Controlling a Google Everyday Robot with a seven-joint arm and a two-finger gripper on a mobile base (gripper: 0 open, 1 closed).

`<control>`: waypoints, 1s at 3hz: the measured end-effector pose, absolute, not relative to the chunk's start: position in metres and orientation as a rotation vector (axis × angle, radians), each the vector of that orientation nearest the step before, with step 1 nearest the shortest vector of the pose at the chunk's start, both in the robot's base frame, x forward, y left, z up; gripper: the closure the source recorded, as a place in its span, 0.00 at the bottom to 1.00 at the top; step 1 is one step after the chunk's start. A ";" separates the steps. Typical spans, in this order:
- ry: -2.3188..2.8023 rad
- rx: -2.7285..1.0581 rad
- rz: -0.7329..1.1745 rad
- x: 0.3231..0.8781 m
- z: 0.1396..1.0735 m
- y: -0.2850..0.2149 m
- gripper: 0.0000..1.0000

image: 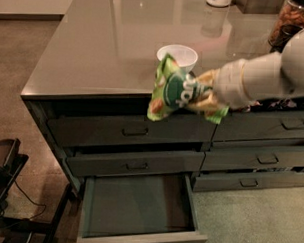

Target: Pick green rice chip bag from bottom drawer and place on counter

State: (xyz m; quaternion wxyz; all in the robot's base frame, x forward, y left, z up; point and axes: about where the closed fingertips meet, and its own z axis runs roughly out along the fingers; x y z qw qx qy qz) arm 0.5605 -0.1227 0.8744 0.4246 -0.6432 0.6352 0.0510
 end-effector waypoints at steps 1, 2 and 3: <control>1.568 -1.590 0.103 0.566 0.897 -0.127 1.00; 1.569 -1.591 0.104 0.566 0.896 -0.126 1.00; 1.556 -1.573 0.107 0.579 0.907 -0.113 1.00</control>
Offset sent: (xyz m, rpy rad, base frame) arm 0.0063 -0.0051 0.0246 0.0086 -0.0351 -0.0098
